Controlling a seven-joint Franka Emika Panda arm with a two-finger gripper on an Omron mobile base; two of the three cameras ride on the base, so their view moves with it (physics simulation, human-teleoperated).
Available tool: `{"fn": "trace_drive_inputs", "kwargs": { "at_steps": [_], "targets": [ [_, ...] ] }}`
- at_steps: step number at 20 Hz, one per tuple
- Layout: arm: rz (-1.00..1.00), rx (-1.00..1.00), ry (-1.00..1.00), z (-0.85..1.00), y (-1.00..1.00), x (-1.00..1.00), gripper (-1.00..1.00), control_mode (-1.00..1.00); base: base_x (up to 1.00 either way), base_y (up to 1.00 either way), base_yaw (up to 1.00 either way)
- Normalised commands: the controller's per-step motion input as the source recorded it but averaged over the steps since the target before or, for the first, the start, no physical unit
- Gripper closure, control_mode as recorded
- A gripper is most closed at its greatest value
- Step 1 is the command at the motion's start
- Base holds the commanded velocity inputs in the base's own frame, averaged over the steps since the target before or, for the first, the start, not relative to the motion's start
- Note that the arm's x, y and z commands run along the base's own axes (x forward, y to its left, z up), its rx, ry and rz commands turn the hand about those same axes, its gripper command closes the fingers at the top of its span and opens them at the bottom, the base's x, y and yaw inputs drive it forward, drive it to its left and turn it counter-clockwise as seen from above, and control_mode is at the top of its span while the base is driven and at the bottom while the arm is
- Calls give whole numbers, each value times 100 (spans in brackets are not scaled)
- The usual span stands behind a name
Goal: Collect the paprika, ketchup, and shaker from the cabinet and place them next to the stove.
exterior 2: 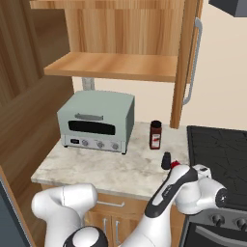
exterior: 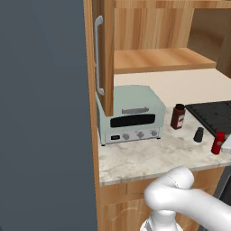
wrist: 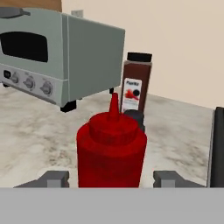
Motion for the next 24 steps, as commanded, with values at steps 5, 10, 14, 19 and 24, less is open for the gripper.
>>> {"fn": "trace_drive_inputs", "kwargs": {
  "at_steps": [5,10,14,19,24],
  "targets": [
    [0,0,0,4,0,-3,-100,-100,0,0,0],
    [-2,0,0,18,-10,-22,-100,-100,0,0,0],
    [-7,0,0,23,-30,-55,-100,-100,0,0,0],
    [-13,0,-3,43,-5,-92,-100,-100,0,0,0],
    [-20,0,-7,57,55,-99,-100,-100,0,0,0]
  ]
}}
